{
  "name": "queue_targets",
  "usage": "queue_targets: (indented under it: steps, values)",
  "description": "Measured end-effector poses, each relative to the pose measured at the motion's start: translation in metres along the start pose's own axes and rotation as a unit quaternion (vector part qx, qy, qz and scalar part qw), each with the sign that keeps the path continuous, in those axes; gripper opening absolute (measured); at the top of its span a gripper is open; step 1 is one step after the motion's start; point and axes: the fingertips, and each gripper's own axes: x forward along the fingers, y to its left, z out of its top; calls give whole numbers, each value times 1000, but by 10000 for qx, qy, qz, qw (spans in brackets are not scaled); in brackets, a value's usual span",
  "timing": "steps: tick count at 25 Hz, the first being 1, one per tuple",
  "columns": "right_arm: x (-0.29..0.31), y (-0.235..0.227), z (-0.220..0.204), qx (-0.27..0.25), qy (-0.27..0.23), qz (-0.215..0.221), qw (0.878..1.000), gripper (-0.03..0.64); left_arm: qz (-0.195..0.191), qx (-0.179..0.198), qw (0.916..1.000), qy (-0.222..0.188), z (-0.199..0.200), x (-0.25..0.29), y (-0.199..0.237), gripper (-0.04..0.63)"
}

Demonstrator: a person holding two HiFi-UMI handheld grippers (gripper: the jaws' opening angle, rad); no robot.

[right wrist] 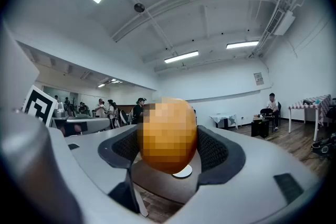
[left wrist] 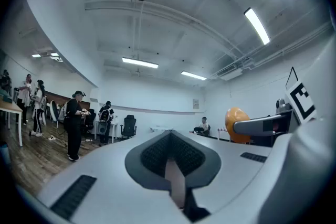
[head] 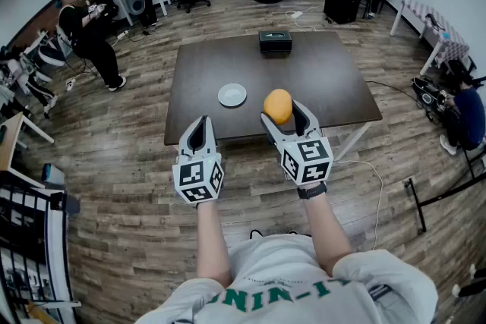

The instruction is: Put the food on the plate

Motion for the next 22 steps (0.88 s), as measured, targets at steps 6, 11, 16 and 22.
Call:
queue_targets:
  steps: [6,11,16,22]
  values:
    - [3,20,-9,23,56,11,10000,339,22,12,10000,84,-8,-12,20,12]
    - [10,37,-18,33,160,191,9997,339,51,34,9999,122,-17,-19,28,12]
    - [22,57,-21,121,121,261,9995,339,89,-9,9999,54,-19,-27,45,12]
    - [34,68,-36,202,189,260,9993,339,-27,-53,10000,30,-29,-31,50,12]
